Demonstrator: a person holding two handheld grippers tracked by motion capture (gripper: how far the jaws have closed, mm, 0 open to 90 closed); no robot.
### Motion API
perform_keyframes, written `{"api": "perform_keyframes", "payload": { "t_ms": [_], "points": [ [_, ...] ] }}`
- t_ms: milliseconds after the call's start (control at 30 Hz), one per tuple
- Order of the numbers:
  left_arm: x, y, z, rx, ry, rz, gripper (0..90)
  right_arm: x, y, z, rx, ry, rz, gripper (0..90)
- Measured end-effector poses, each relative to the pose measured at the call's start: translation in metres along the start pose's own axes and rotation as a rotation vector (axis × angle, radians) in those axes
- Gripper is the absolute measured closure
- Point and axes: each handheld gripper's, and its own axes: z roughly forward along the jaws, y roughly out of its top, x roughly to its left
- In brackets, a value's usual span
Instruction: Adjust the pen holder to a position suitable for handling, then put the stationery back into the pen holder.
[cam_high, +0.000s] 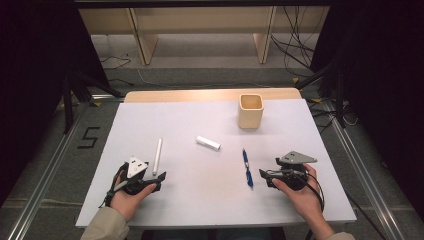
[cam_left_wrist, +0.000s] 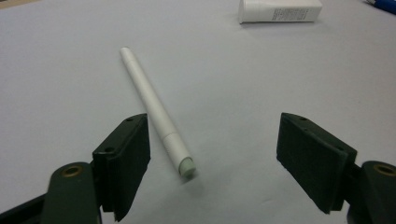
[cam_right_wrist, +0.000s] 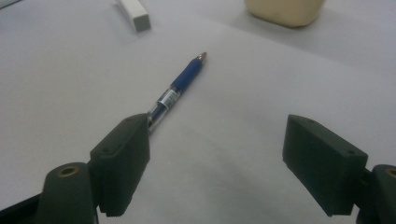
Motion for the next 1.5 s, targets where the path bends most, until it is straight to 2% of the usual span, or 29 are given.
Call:
{"api": "perform_keyframes", "payload": {
  "t_ms": [233, 500, 900, 1300, 1500],
  "points": [
    [0.0, 0.001, 0.0009, -0.004, 0.008, -0.004, 25.8, 0.0001, 0.0, 0.0003, -0.001, -0.001, 0.001, 23.7],
    [-0.001, 0.0064, 0.0051, -0.013, 0.047, -0.021, 24.2, -0.0001, -0.0001, 0.0005, 0.0, -0.003, 0.0, 23.7],
    [0.0006, 0.0084, 0.0063, -0.01, 0.062, -0.025, 24.5, 0.0001, -0.0001, 0.0007, 0.0, -0.004, 0.001, 23.7],
    [0.0039, 0.0074, 0.0092, -0.003, 0.069, -0.05, 26.6, -0.0001, 0.0015, 0.0038, 0.005, -0.009, 0.01, 24.7],
    [0.0017, 0.0085, 0.0087, 0.003, 0.075, -0.046, 28.0, 0.0005, 0.001, 0.0009, 0.006, -0.017, 0.019, 26.7]
  ]
}}
